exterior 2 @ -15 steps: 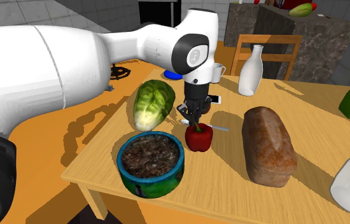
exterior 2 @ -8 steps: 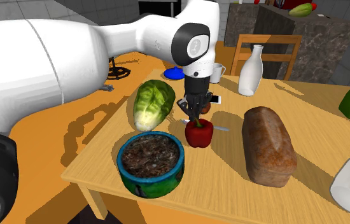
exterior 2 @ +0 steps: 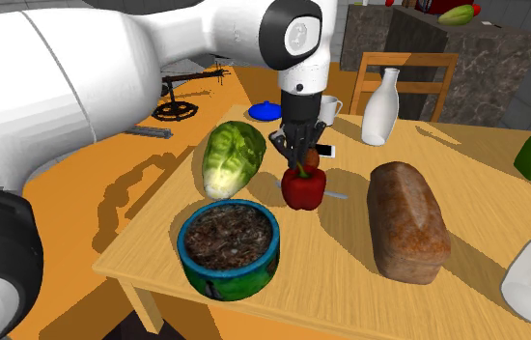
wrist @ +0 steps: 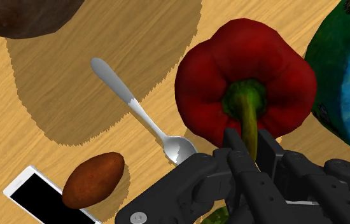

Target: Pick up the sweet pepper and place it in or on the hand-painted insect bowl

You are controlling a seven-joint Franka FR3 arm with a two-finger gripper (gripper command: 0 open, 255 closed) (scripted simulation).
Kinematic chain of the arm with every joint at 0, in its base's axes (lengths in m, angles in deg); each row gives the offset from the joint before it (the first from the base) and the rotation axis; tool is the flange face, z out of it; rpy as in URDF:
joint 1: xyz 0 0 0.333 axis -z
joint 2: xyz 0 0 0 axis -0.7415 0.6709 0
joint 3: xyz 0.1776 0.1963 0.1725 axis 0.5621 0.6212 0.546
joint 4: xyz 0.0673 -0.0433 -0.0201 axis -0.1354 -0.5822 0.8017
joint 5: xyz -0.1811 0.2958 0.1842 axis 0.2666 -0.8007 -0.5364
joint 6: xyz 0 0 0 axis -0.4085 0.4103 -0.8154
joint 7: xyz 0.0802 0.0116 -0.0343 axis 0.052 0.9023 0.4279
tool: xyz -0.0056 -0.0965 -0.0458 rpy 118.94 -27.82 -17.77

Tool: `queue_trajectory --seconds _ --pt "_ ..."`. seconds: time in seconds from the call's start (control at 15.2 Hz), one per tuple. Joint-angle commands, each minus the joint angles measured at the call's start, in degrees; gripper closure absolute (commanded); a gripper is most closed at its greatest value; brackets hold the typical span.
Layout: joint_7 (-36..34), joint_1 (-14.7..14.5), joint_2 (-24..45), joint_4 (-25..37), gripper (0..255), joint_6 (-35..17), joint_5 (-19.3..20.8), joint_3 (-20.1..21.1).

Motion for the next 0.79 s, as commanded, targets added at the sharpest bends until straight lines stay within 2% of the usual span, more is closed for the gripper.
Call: queue_trajectory --seconds 0.0,0.73 --pt "0.2 0.1 0.4 2.0 255 1.6 -0.2 -0.1" --pt "1.7 1.6 6.1 17.7 255 12.2 -2.9 -1.2"
